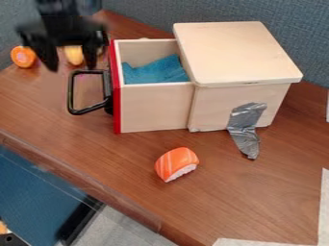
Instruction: The robot open the draw
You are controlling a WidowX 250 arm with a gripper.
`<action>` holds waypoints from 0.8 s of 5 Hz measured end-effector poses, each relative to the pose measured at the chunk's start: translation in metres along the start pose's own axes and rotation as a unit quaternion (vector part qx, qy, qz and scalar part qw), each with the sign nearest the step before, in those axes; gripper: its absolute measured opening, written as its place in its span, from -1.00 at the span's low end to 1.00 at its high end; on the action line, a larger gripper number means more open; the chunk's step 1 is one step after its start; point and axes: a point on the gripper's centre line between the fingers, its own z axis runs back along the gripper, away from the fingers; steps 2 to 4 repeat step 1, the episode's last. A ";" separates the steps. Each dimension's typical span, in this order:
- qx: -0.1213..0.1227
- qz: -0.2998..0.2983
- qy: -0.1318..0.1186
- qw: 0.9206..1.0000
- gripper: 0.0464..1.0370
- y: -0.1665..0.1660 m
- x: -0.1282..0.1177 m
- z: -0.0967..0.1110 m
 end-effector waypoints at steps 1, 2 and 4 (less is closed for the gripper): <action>-0.013 -0.067 0.037 0.997 0.93 0.003 -0.005 0.030; -0.013 -0.067 0.037 0.997 0.93 0.003 -0.005 0.030; -0.013 -0.067 0.037 0.997 0.93 0.003 -0.005 0.030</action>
